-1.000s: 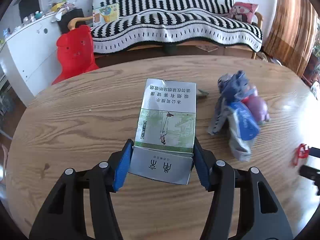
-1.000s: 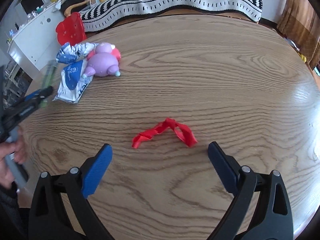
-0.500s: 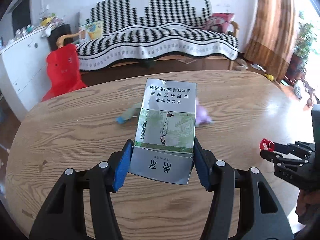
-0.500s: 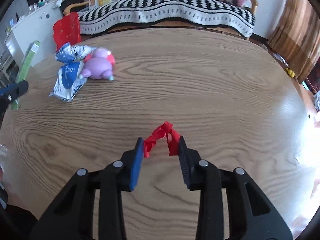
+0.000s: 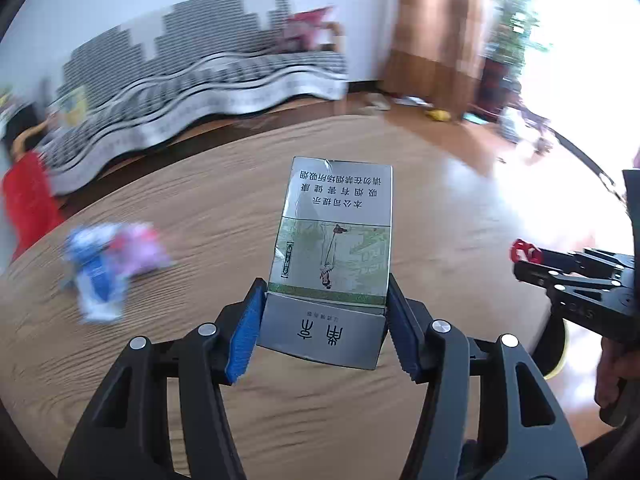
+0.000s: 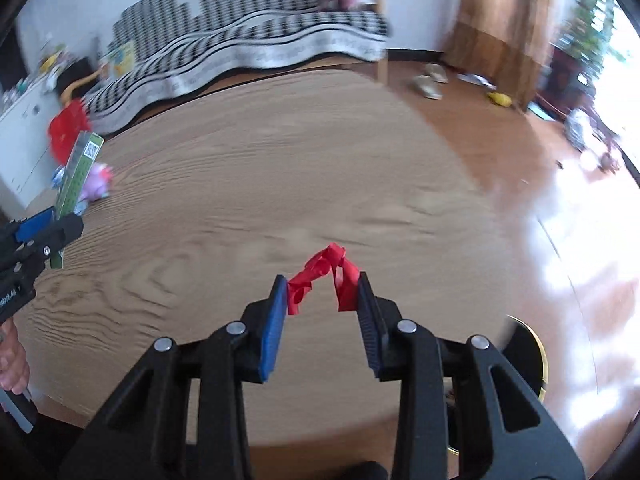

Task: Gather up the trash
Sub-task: 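Carry the cigarette pack and red ribbon over the black bin and release both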

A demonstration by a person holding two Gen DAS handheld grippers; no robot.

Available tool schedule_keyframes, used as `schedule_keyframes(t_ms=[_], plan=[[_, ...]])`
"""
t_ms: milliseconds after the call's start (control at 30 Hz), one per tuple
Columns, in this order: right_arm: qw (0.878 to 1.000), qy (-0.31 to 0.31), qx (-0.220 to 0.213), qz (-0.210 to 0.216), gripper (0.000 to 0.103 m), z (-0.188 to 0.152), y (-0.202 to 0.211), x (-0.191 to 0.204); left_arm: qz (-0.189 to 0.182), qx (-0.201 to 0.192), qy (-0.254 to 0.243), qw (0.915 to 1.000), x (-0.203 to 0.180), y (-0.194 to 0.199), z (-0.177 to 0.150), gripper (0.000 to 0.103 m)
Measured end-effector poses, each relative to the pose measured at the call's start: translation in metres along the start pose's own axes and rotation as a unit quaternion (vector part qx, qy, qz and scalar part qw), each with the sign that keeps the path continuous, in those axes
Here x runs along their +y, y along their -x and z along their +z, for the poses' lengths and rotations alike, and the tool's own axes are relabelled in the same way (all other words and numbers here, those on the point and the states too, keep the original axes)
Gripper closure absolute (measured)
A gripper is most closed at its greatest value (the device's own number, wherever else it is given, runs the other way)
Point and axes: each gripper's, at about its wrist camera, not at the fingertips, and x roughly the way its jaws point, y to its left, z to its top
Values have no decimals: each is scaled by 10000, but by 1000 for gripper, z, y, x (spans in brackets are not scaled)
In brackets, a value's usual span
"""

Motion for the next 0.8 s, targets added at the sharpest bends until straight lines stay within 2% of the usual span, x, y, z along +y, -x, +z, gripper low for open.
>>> schedule_keyframes(t_ms=[200, 400, 567, 700, 800], plan=[[9961, -780, 5, -423, 68, -38, 19, -109, -869, -88, -536, 9947, -117, -11, 4, 46], [9849, -1612, 132, -610, 67, -85, 23, -204, -1580, 164, -1118, 9809, -217, -34, -16, 46], [9698, -2320, 590, -464, 67, -120, 0, -265, -1801, 382, -1537, 9708, -266, -51, -38, 46], [9569, -2651, 1139, -331, 65, -135, -25, -283, -1915, 579, -1635, 9660, -288, -65, -46, 46], [9546, -2629, 1371, -295, 64, -135, -38, -280, -1943, 697, -1642, 9646, -291, -76, -45, 46]])
